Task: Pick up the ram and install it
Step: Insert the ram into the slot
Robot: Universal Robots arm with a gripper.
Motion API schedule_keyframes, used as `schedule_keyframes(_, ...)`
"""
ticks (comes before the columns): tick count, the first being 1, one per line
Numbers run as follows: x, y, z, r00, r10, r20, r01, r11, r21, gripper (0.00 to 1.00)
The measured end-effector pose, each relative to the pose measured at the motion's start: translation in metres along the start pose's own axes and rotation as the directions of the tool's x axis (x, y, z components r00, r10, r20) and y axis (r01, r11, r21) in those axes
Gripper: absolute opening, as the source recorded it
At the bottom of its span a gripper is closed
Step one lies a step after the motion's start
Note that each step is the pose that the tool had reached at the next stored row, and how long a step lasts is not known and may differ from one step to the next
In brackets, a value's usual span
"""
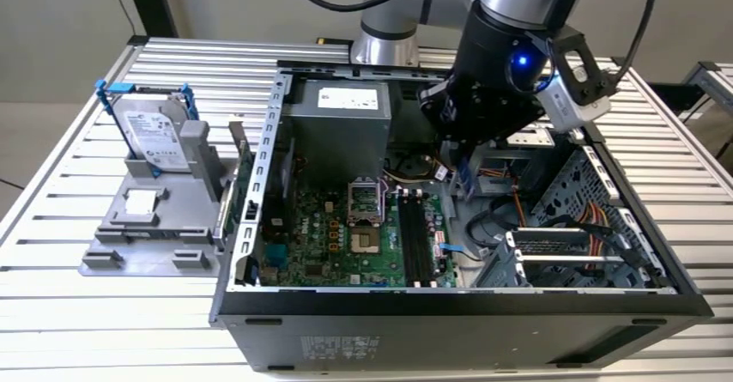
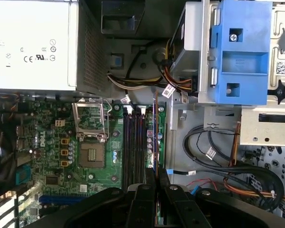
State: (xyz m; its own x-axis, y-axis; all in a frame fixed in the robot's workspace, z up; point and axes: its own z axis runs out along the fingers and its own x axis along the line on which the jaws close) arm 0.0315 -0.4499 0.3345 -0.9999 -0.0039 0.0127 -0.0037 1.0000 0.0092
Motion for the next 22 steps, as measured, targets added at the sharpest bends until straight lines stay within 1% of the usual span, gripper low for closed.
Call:
schedule_keyframes(3,-0.0001,0.0,0.002,1.0,0.0,0.0,0.0,1.0,0.0019,0.0)
schedule_keyframes(9,0.0,0.0,0.005,1.0,0.0,0.0,0.0,1.0,0.002,0.0)
schedule_keyframes(14,-0.0001,0.0,0.0111,1.0,0.0,0.0001,0.0,1.0,0.0026,0.0)
schedule_keyframes(18,-0.0002,-0.0001,0.0178,1.0,-0.002,0.0,0.002,1.0,0.0031,0.0)
schedule_keyframes(20,-0.0003,-0.0001,0.0213,1.0,-0.003,0.0,0.003,1.0,0.0049,0.0)
schedule_keyframes(22,-0.0003,-0.0001,0.0234,1.0,-0.003,-0.0001,0.003,0.9999,0.0096,0.0)
